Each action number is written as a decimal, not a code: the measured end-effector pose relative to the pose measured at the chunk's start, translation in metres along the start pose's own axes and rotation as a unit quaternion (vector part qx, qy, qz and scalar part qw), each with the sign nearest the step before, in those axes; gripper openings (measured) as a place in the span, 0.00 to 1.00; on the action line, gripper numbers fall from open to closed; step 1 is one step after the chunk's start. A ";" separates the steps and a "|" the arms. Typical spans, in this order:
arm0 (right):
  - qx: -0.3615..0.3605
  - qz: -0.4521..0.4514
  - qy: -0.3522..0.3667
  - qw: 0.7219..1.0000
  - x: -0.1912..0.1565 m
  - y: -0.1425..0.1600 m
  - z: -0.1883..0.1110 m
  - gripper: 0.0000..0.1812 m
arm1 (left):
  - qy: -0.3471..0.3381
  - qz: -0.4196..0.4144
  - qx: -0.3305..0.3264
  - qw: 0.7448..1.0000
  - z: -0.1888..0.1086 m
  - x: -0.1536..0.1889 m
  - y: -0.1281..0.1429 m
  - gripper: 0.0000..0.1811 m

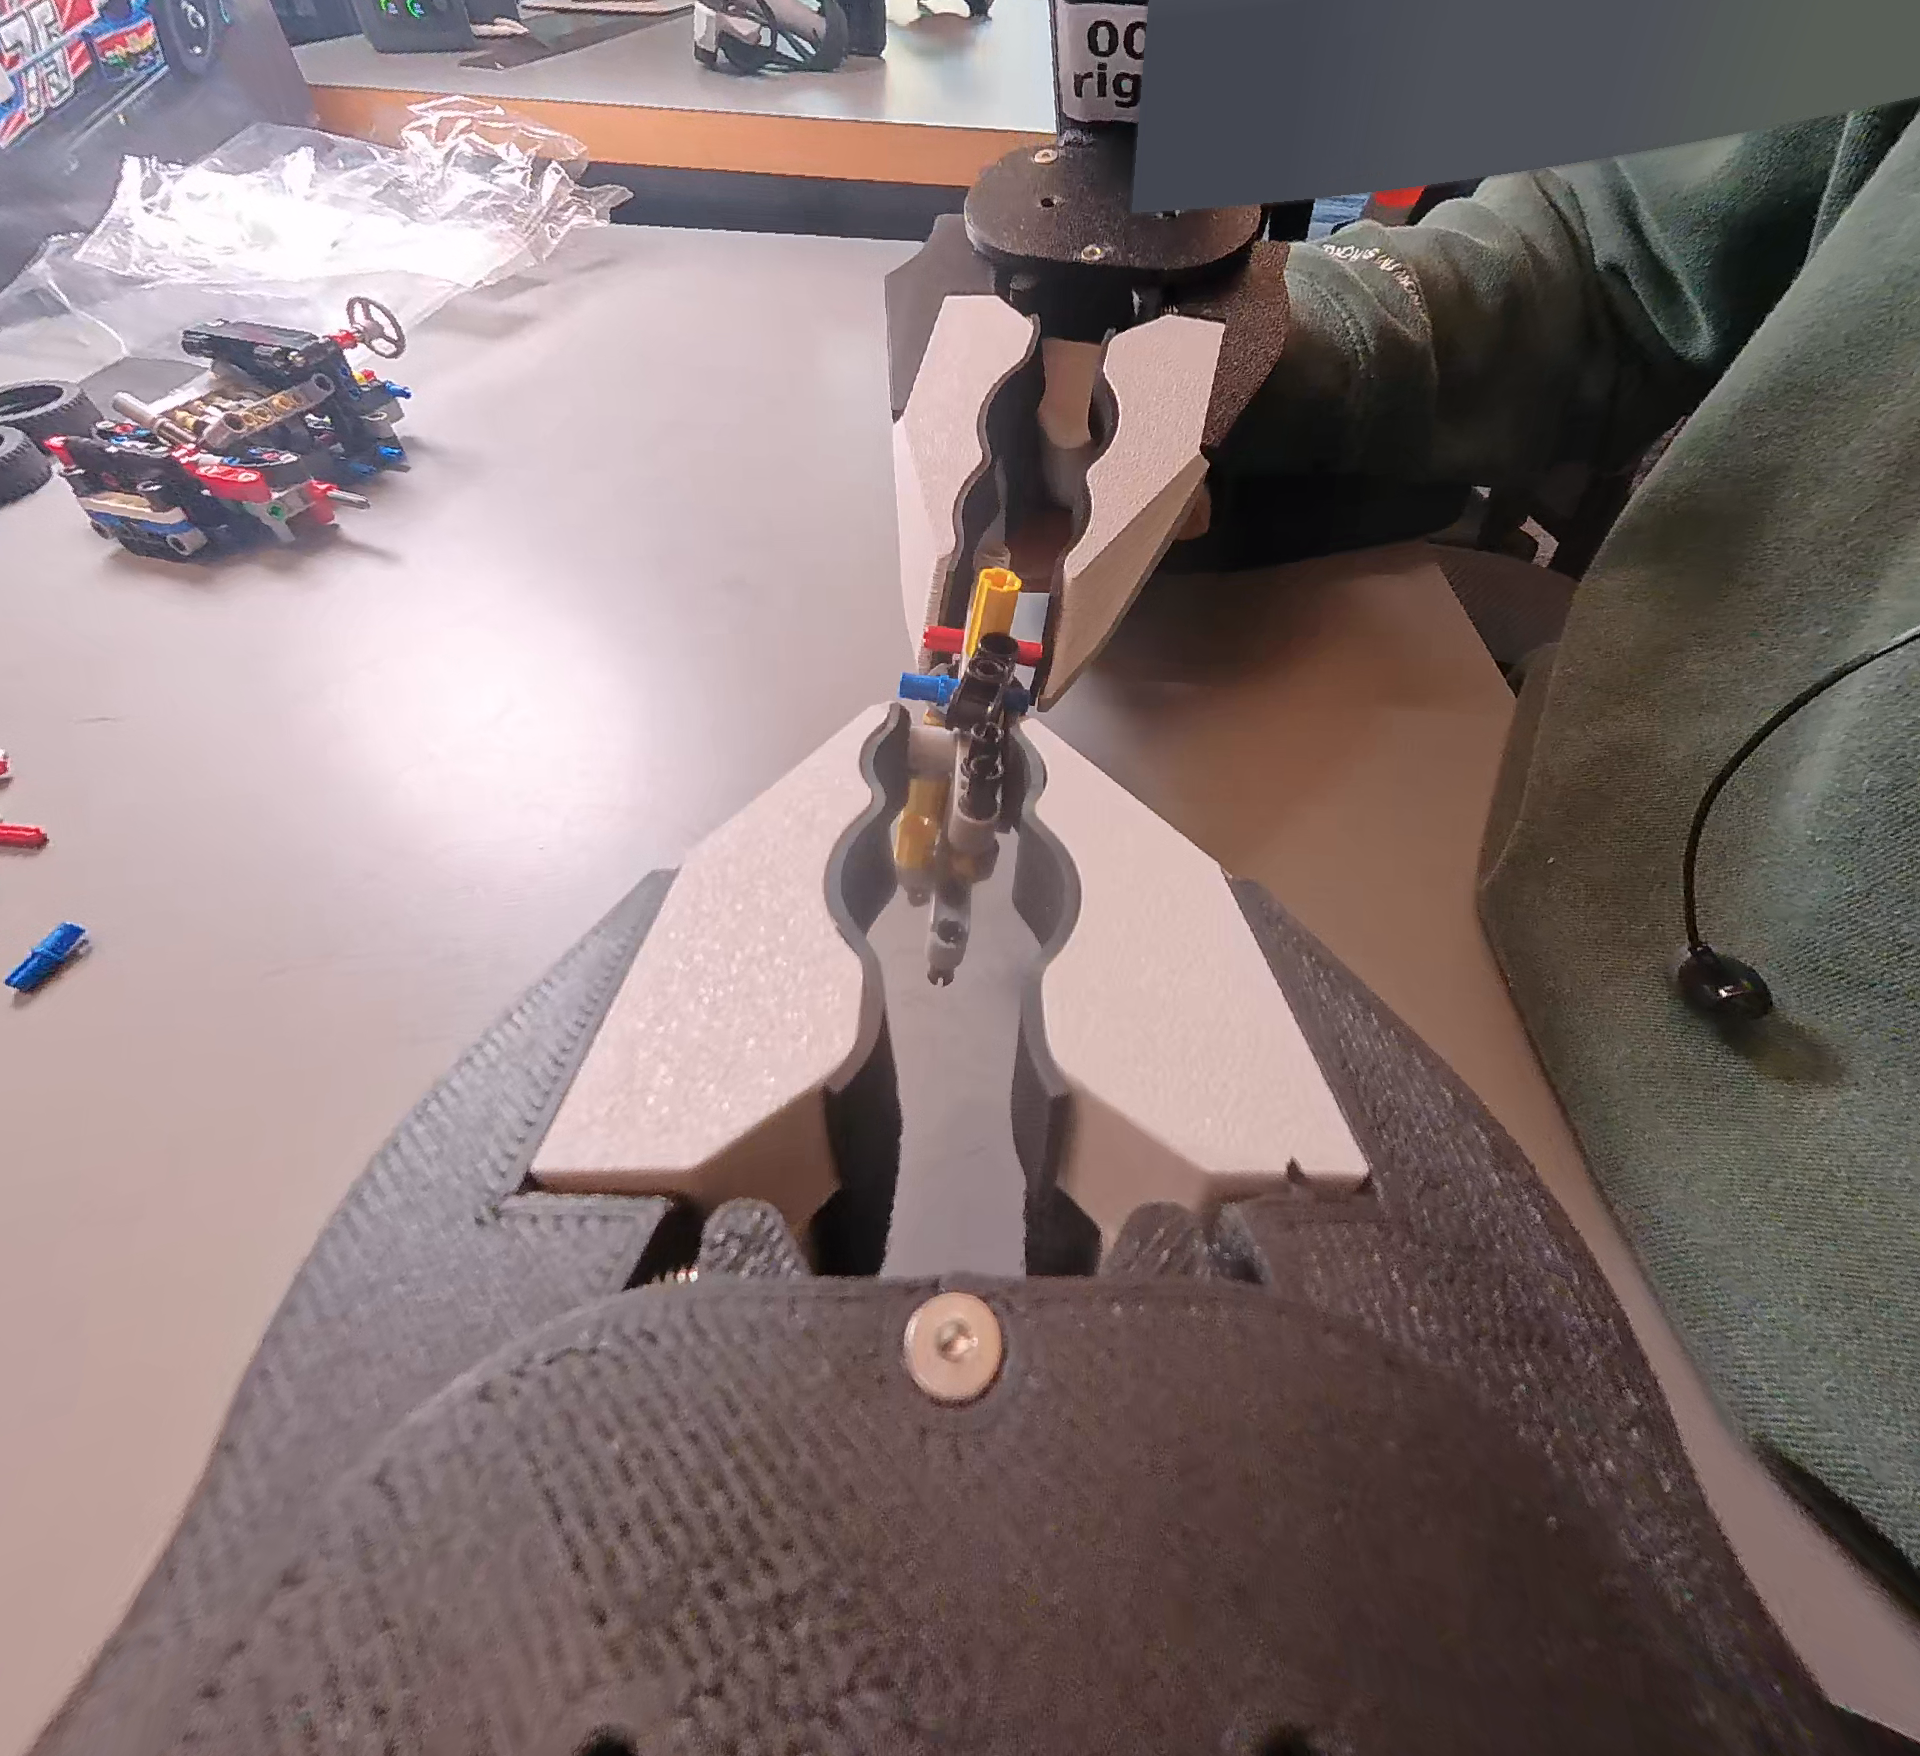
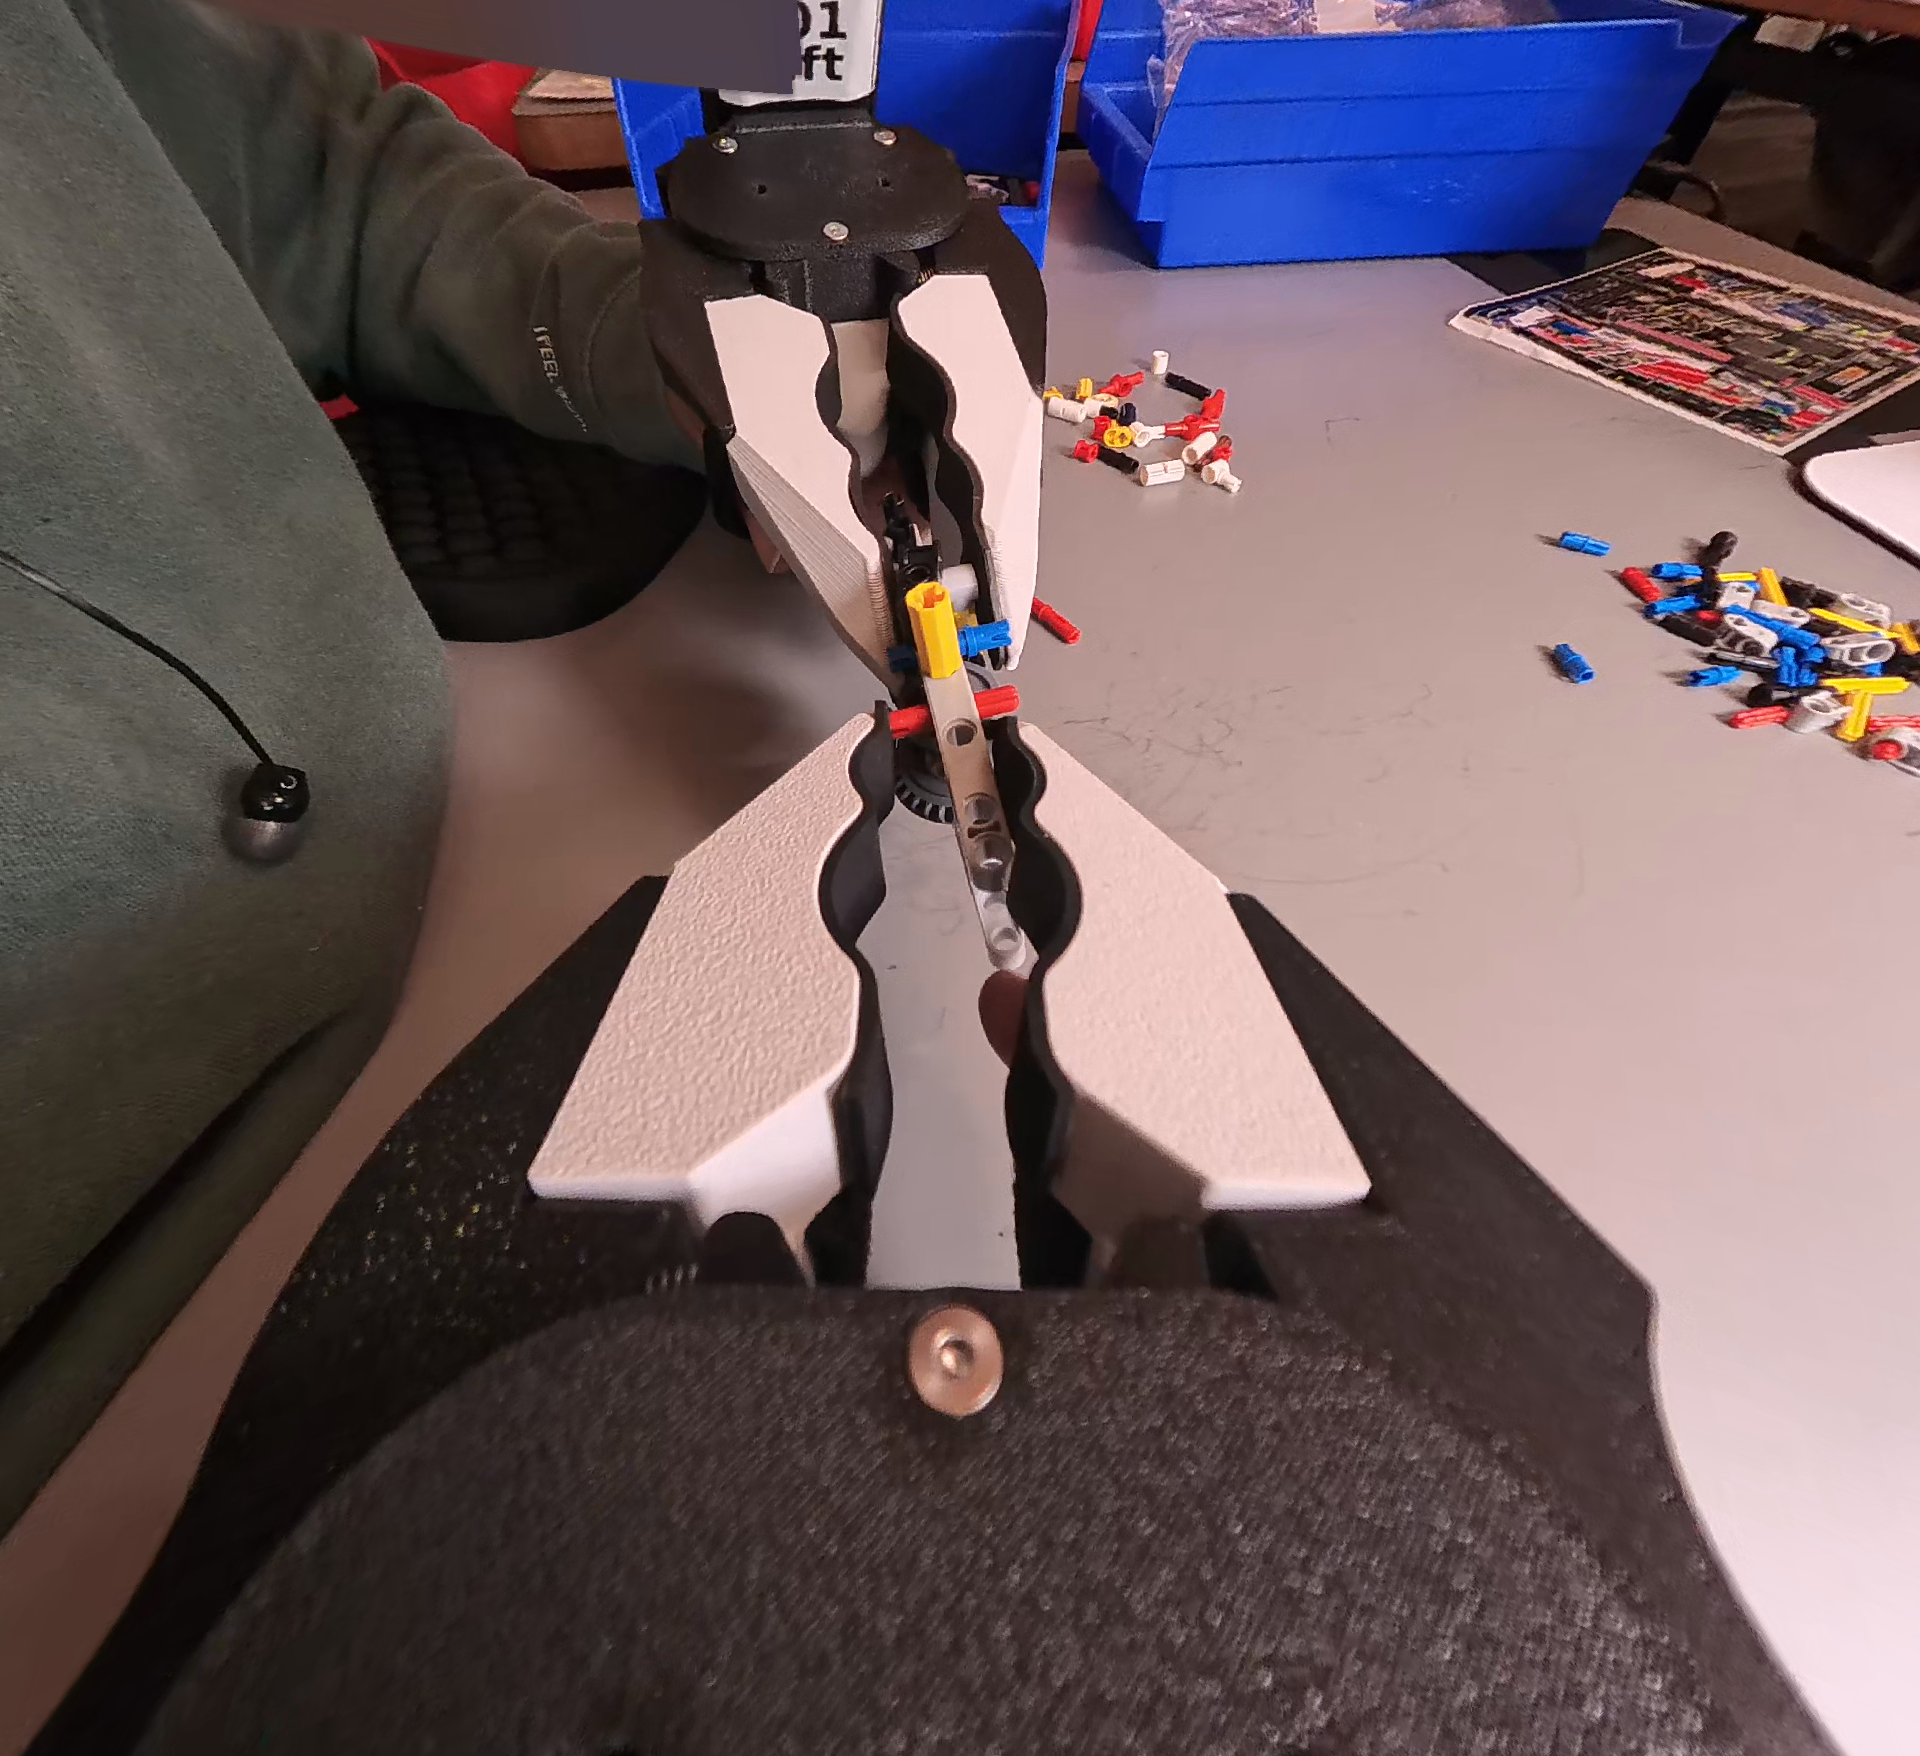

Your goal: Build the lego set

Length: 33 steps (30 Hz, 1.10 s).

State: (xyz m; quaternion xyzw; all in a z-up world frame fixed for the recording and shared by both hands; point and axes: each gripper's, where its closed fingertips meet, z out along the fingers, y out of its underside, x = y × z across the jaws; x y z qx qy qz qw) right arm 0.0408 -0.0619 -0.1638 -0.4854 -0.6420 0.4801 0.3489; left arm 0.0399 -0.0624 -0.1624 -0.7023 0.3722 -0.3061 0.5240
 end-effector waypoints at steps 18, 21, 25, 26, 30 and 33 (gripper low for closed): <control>0.010 0.034 -0.003 0.999 0.007 -0.001 -0.007 0.14 | 0.019 -0.078 -0.007 0.997 0.002 -0.004 0.001 0.08; 0.014 0.034 -0.002 0.999 0.007 -0.002 -0.007 0.13 | 0.020 -0.078 -0.006 0.997 0.001 -0.003 0.001 0.08; 0.017 0.049 -0.005 0.999 0.007 -0.003 -0.006 0.13 | 0.016 -0.075 -0.005 0.997 0.001 -0.003 0.001 0.08; 0.016 0.047 -0.001 0.999 0.007 -0.003 -0.005 0.13 | 0.013 -0.072 -0.005 0.997 0.000 -0.004 0.002 0.08; 0.018 0.051 0.006 0.999 0.007 -0.003 -0.004 0.12 | 0.008 -0.067 -0.001 0.998 -0.001 -0.005 0.002 0.08; 0.015 0.053 0.009 0.998 0.008 -0.001 -0.003 0.12 | 0.001 -0.054 -0.002 0.999 -0.001 -0.006 0.002 0.08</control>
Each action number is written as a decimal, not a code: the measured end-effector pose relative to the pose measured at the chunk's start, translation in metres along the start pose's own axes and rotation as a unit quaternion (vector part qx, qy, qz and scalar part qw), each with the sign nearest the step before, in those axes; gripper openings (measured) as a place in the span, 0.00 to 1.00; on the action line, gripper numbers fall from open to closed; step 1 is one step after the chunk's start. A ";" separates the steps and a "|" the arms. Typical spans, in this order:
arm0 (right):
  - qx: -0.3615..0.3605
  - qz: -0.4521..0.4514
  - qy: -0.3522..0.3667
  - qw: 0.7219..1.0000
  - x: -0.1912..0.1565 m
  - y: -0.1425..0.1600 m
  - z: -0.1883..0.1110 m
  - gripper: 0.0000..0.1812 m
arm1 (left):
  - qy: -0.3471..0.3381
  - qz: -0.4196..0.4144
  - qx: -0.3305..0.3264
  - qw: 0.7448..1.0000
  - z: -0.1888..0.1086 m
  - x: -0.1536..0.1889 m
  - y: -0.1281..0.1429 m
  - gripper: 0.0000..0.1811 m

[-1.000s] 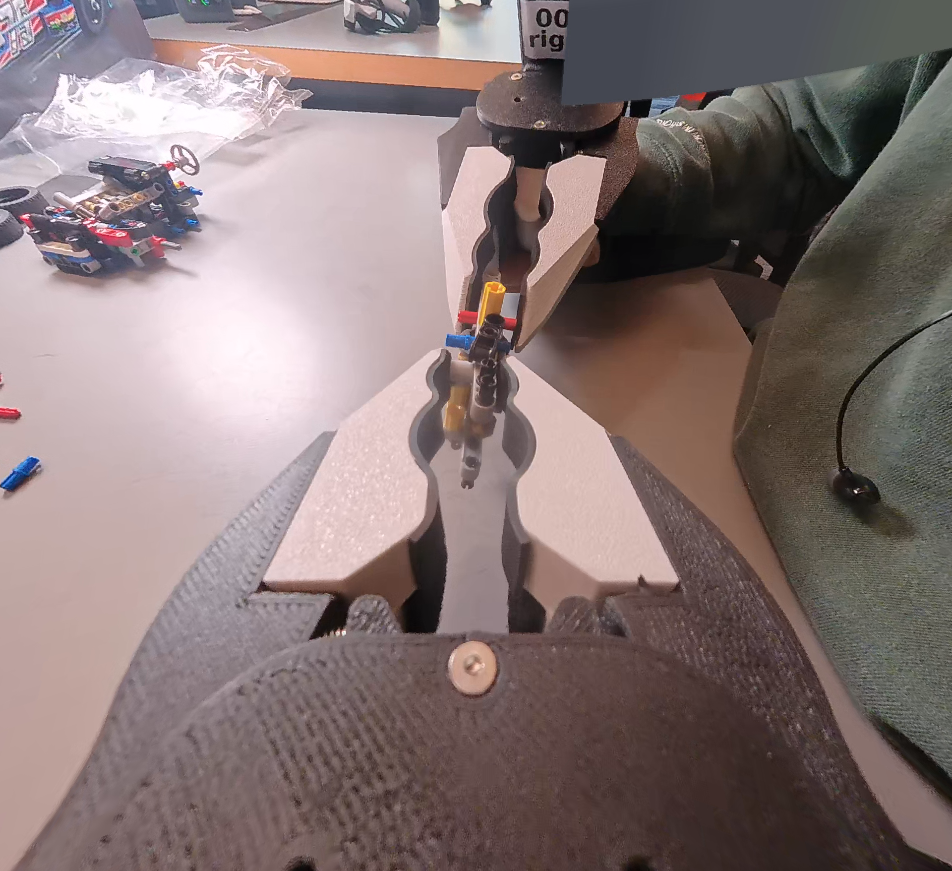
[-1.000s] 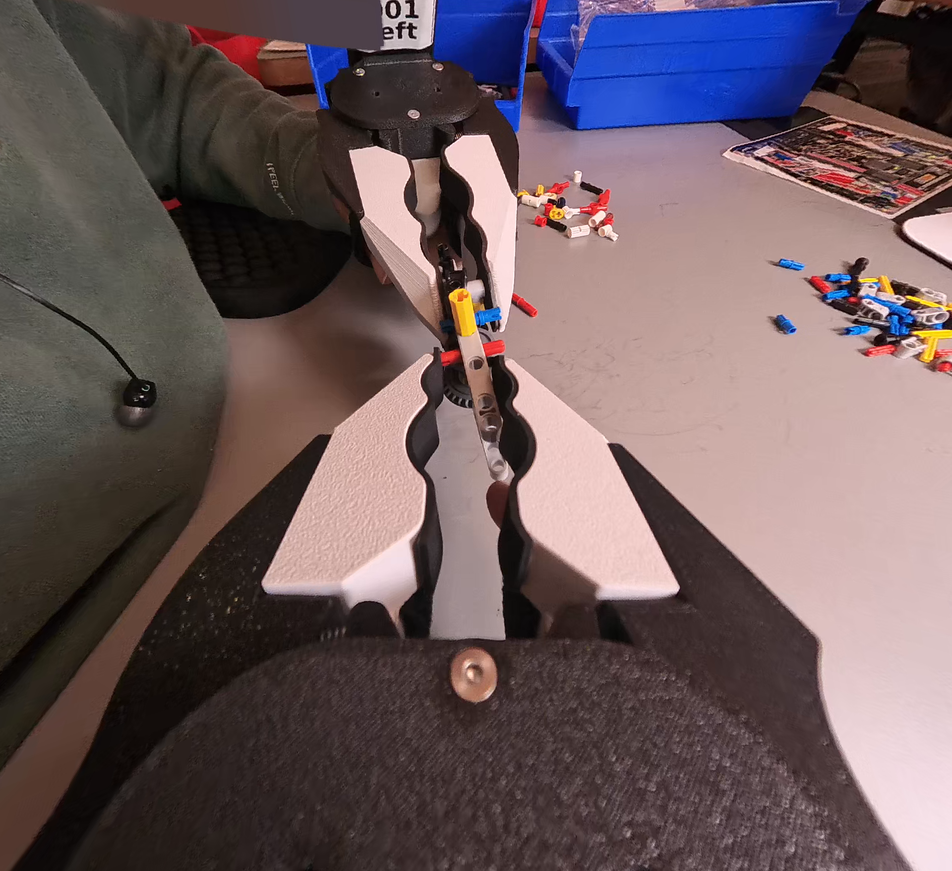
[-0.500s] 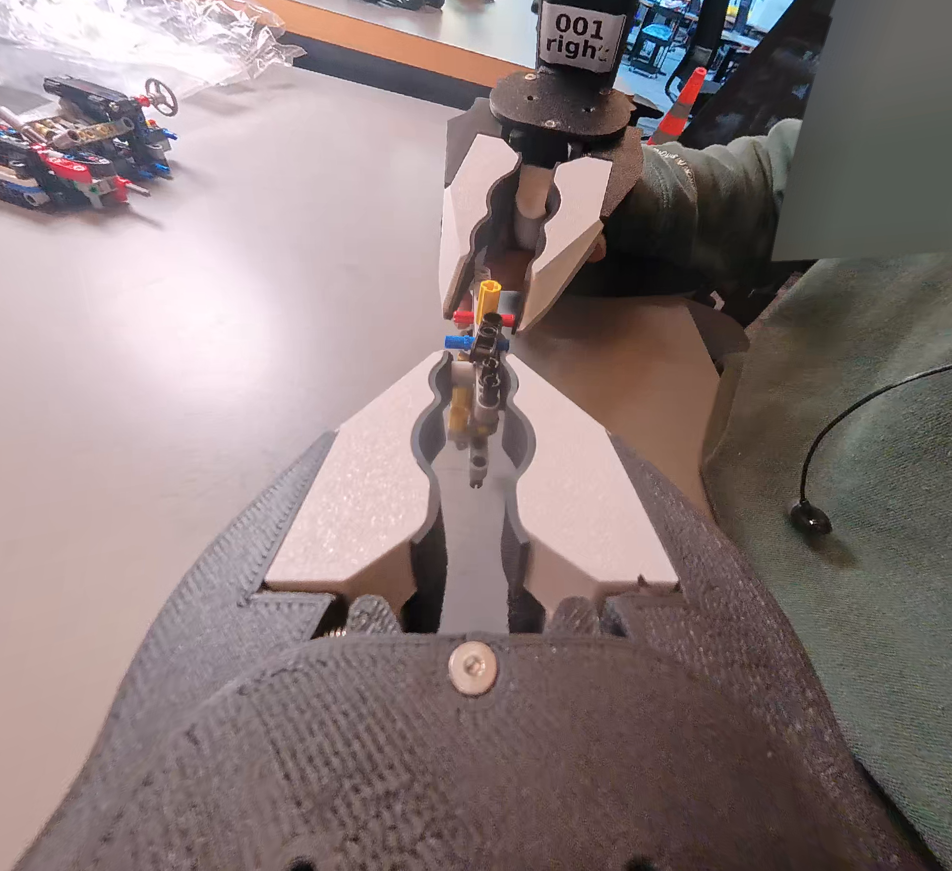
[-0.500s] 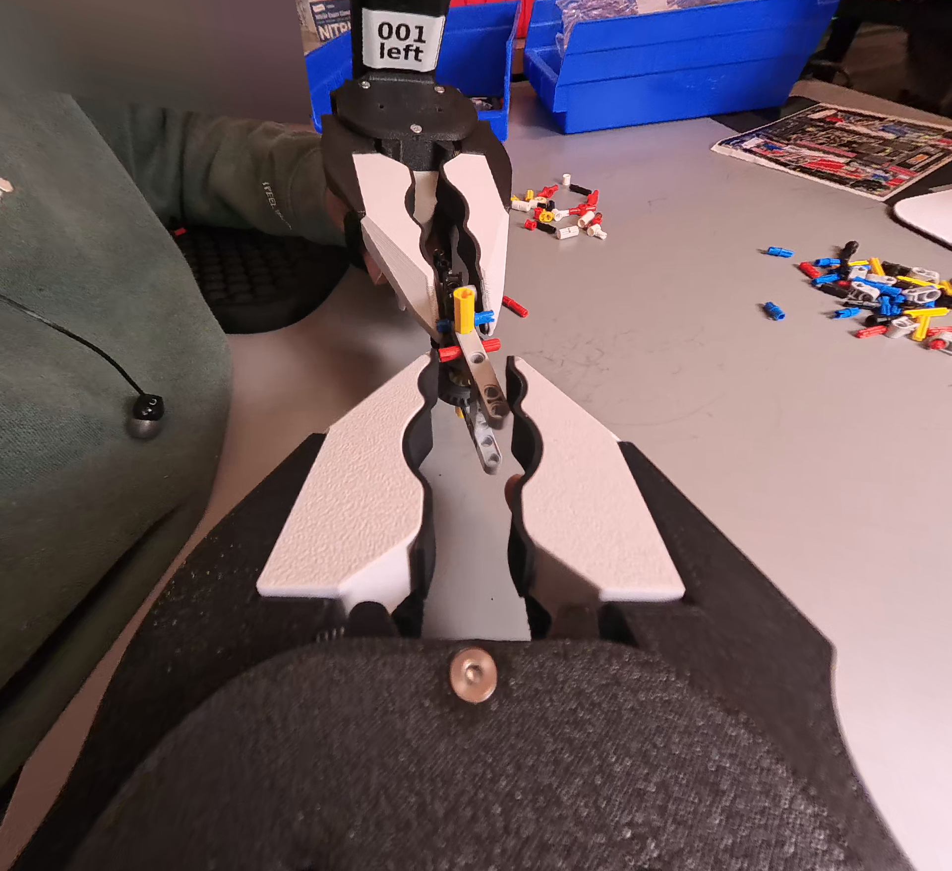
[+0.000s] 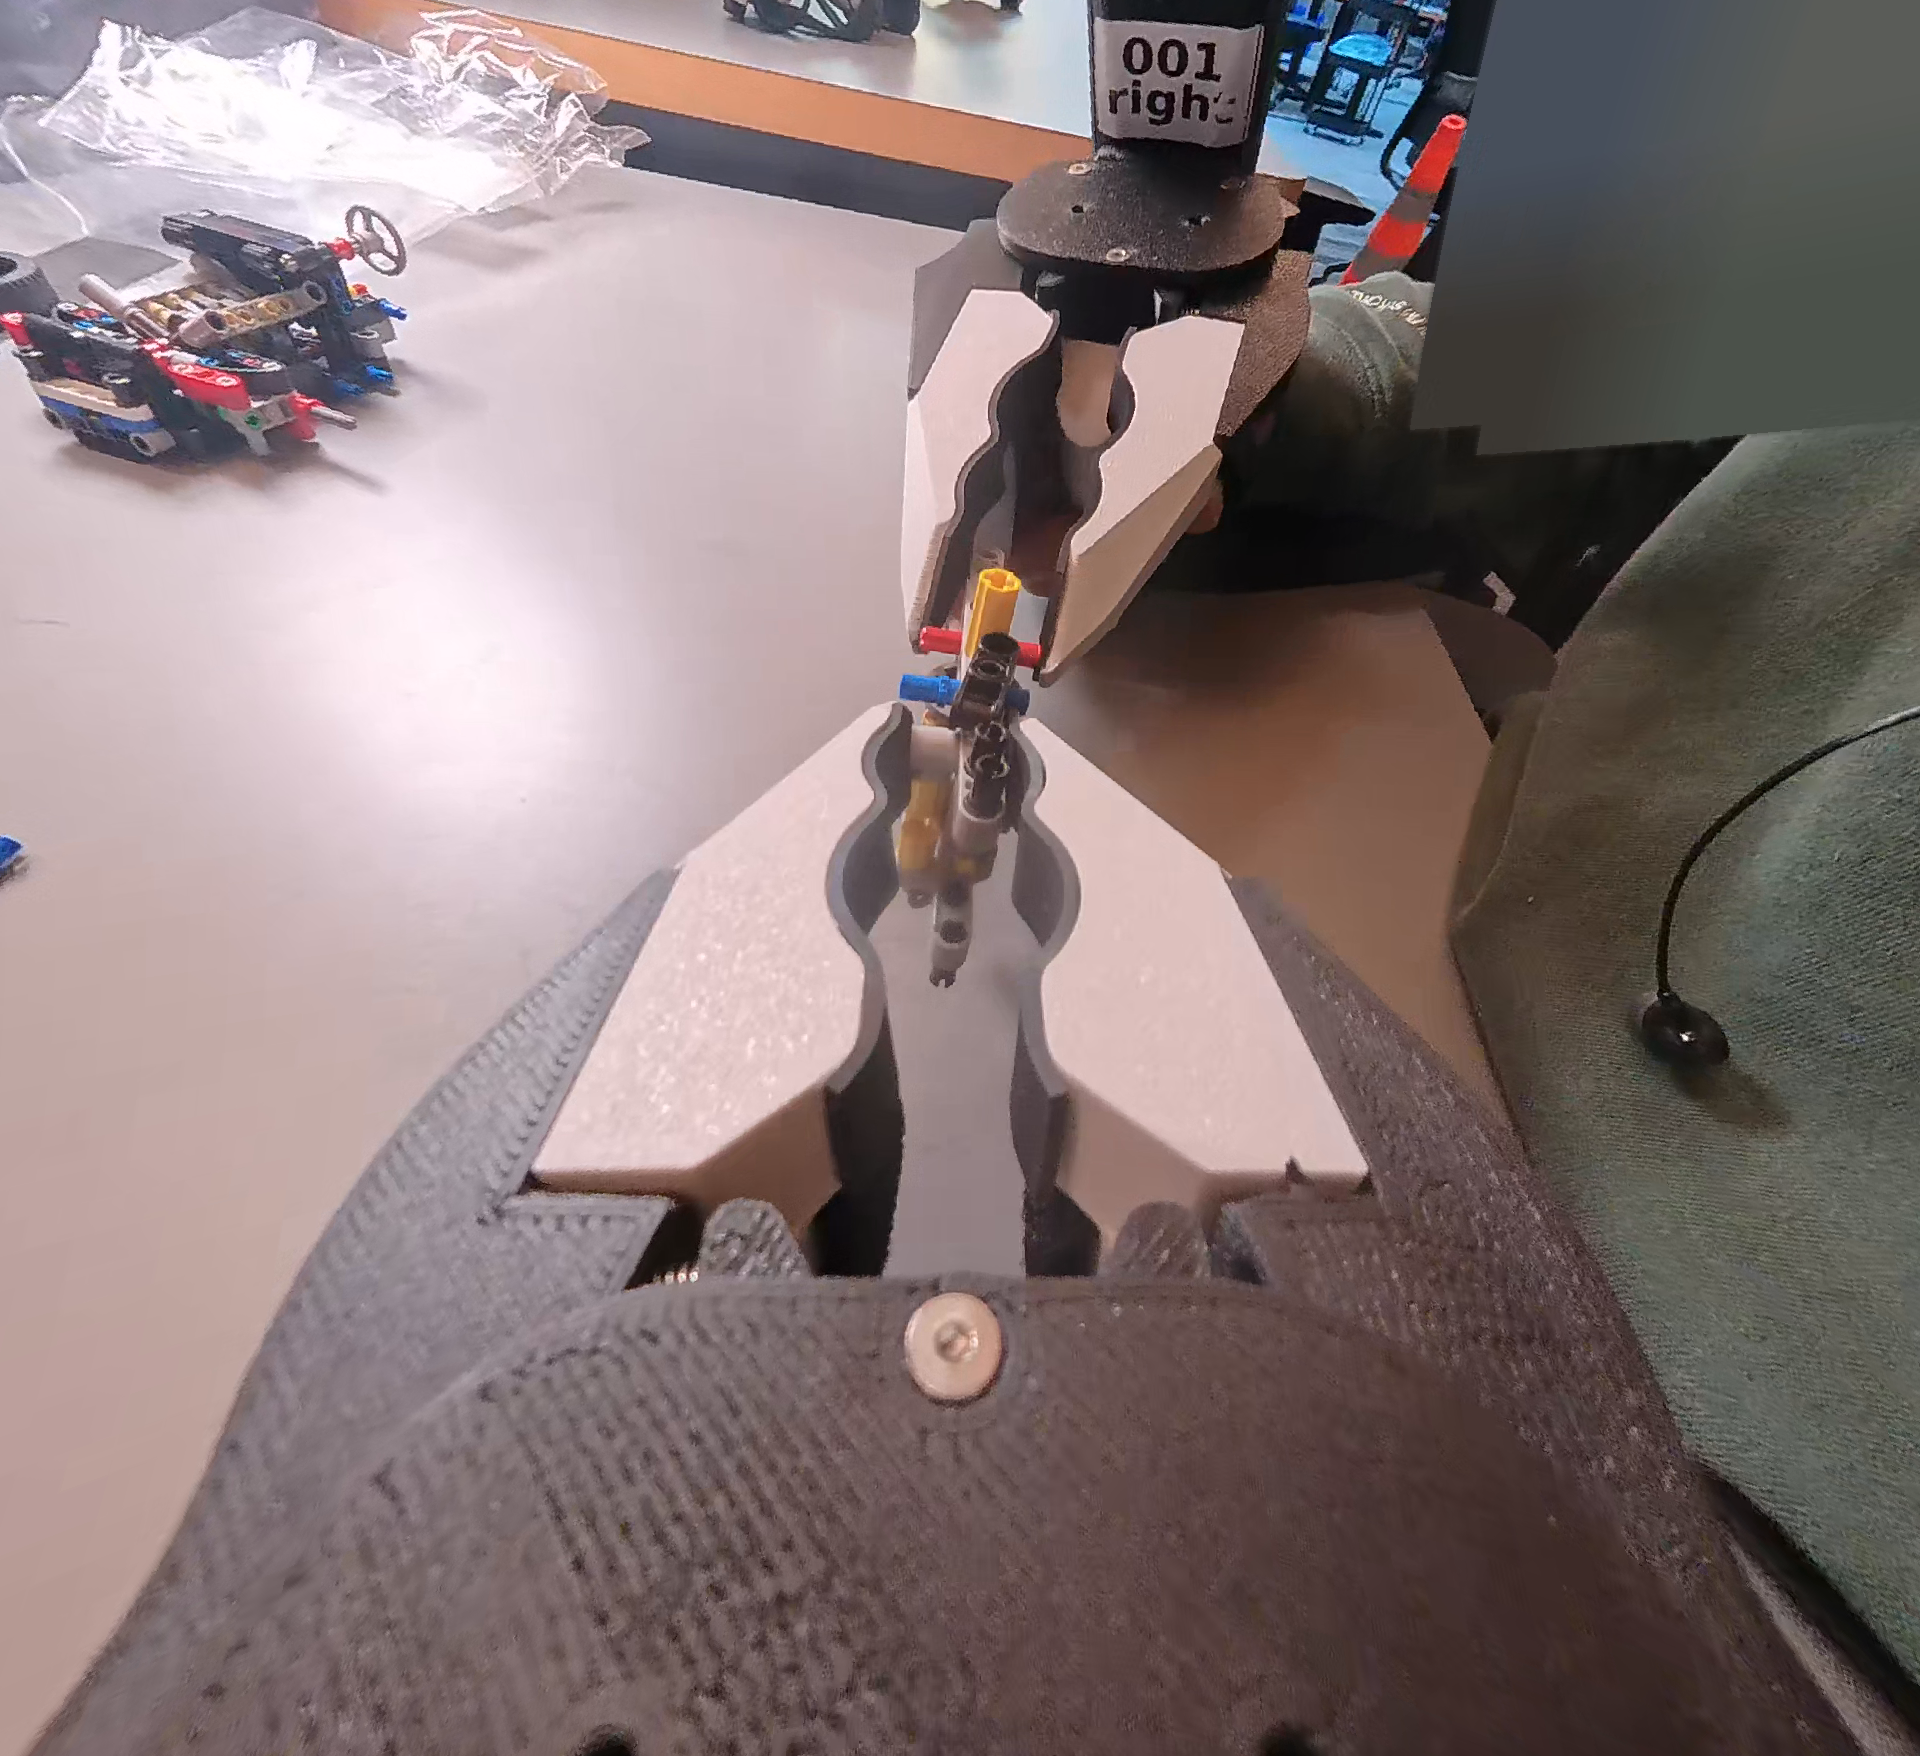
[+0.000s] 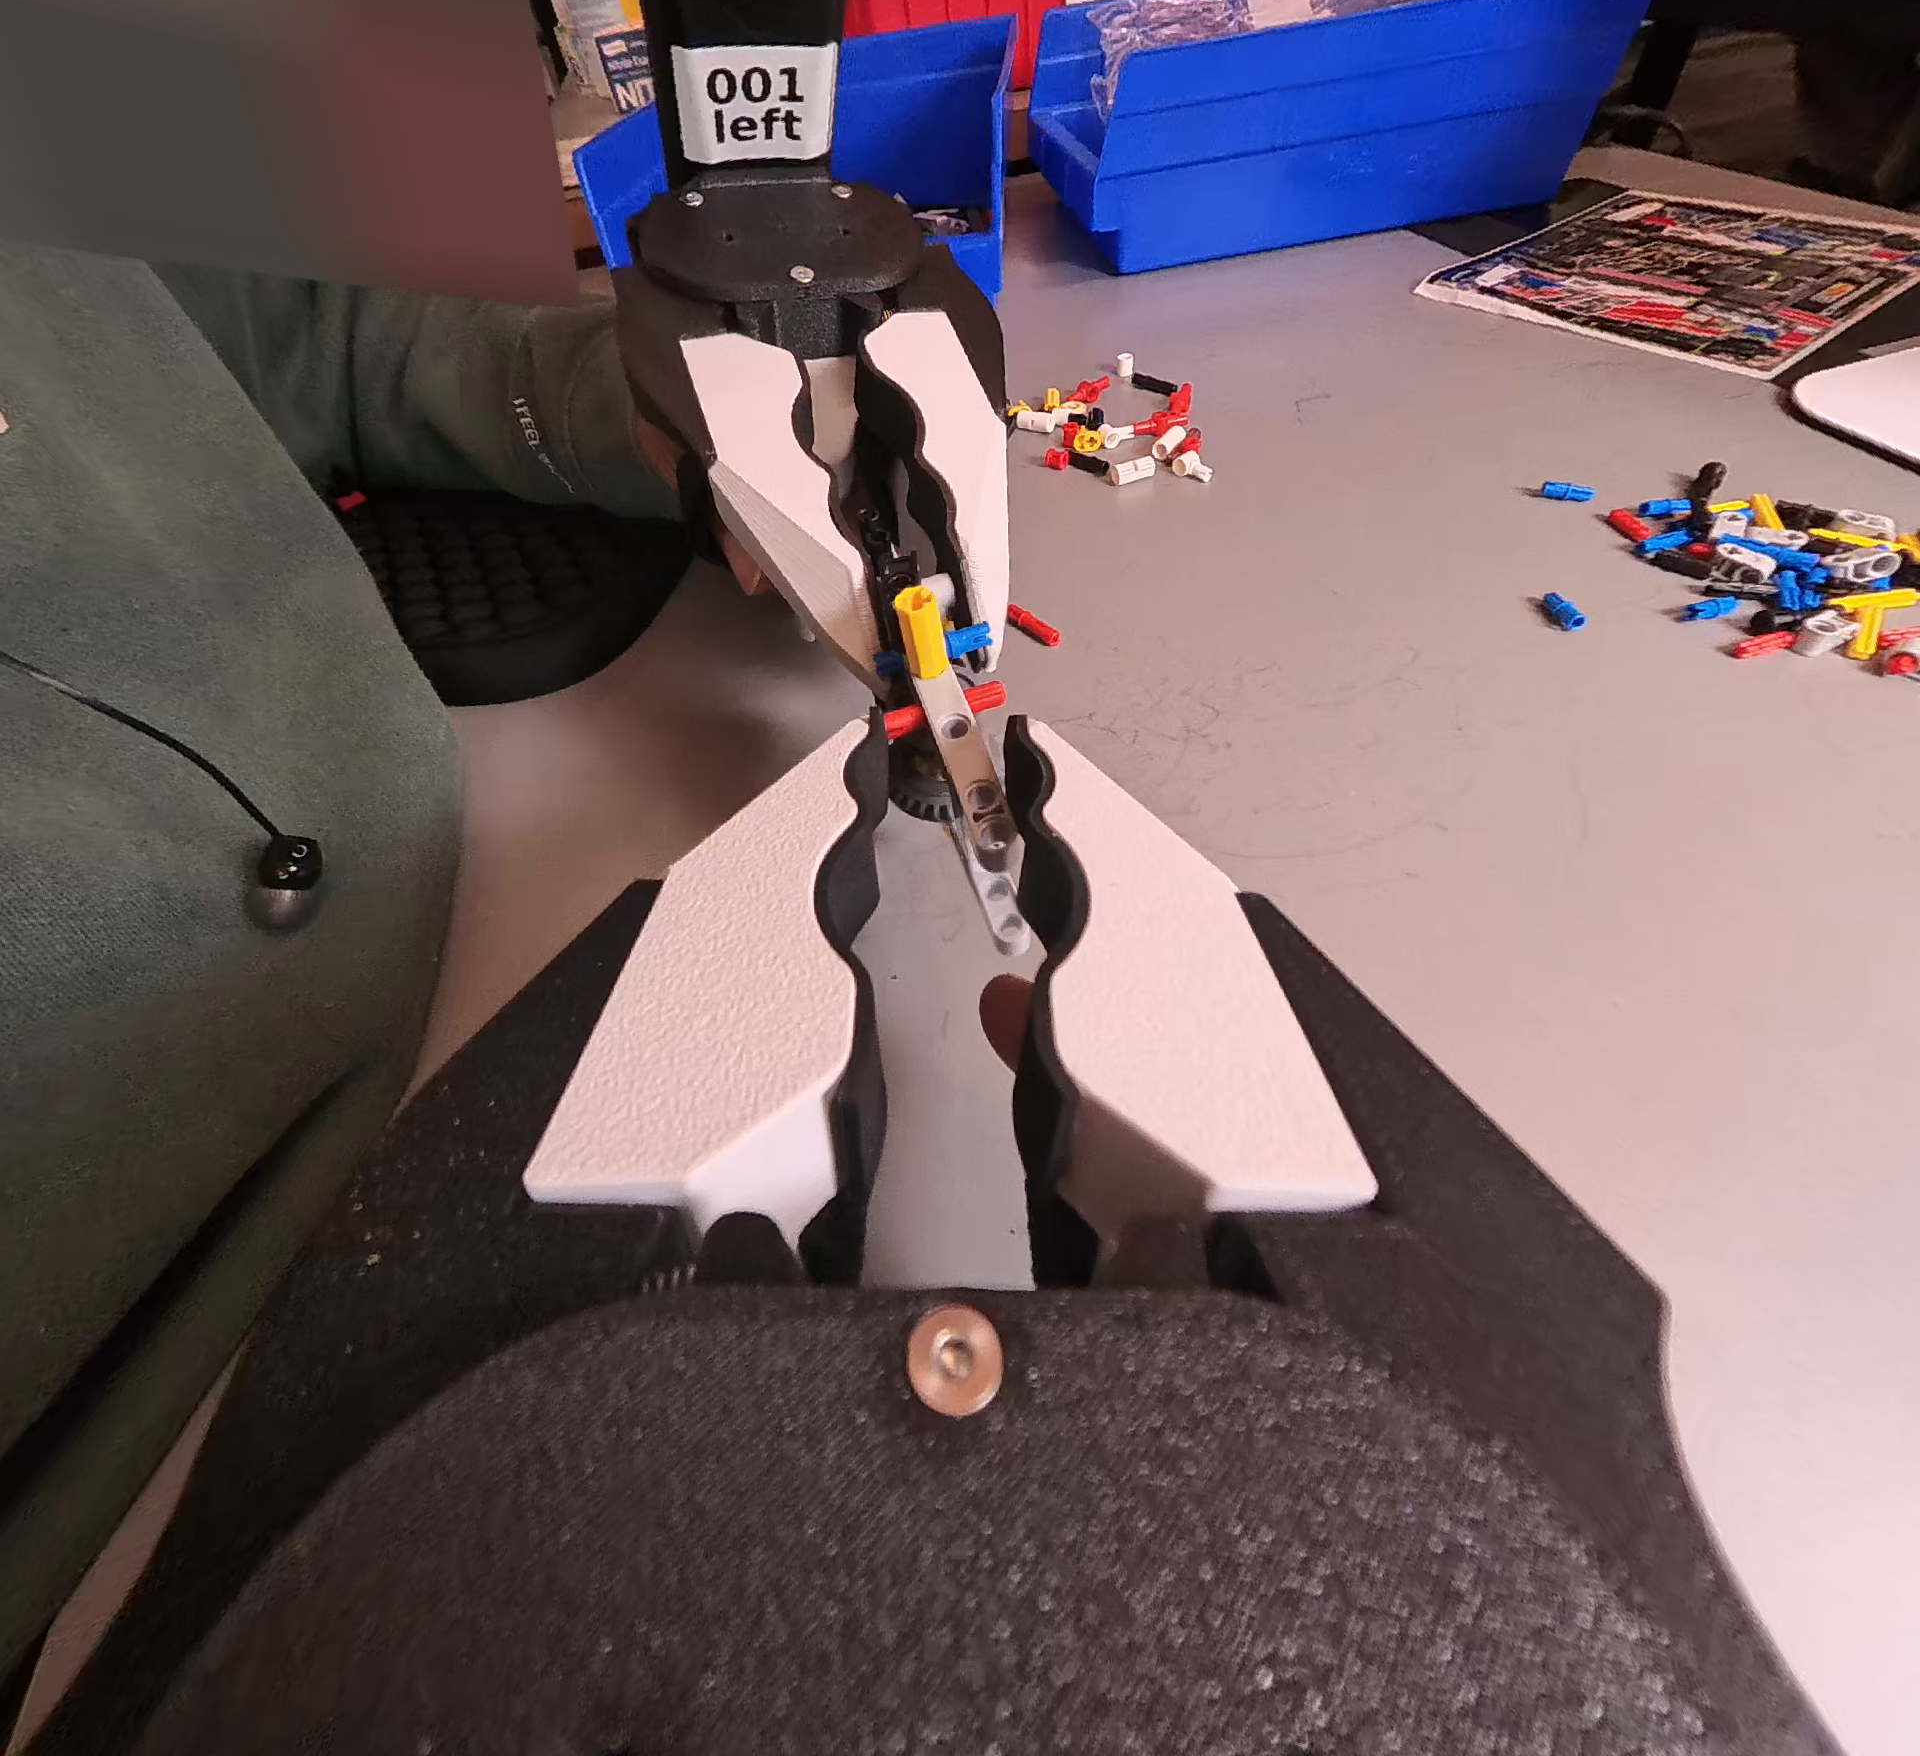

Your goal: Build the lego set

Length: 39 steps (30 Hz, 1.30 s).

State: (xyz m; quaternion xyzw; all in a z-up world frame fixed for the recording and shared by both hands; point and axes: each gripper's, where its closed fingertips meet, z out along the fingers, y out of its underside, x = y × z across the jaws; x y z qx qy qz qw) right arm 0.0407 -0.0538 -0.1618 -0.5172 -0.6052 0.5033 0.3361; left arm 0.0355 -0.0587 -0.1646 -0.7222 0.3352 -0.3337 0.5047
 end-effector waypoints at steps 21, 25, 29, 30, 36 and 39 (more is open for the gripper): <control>0.029 0.013 0.014 0.999 0.002 -0.010 -0.002 0.11 | -0.012 -0.005 0.028 1.000 -0.002 -0.003 -0.009 0.09; 0.032 0.014 0.016 0.999 0.003 -0.010 -0.002 0.10 | -0.012 -0.013 0.031 0.999 -0.002 -0.003 -0.009 0.09; 0.036 0.022 0.015 0.999 0.003 -0.011 -0.002 0.10 | -0.011 -0.019 0.034 0.999 -0.002 -0.004 -0.010 0.09; 0.036 0.021 0.015 0.999 0.003 -0.011 -0.002 0.10 | -0.010 -0.021 0.034 0.999 -0.002 -0.004 -0.010 0.09; 0.049 -0.002 0.017 0.999 0.002 -0.014 -0.002 0.13 | -0.007 0.008 0.044 0.999 -0.004 -0.002 -0.014 0.08; 0.043 -0.036 0.043 0.997 0.008 -0.015 -0.005 0.16 | -0.038 0.078 0.042 0.995 -0.004 -0.003 -0.017 0.08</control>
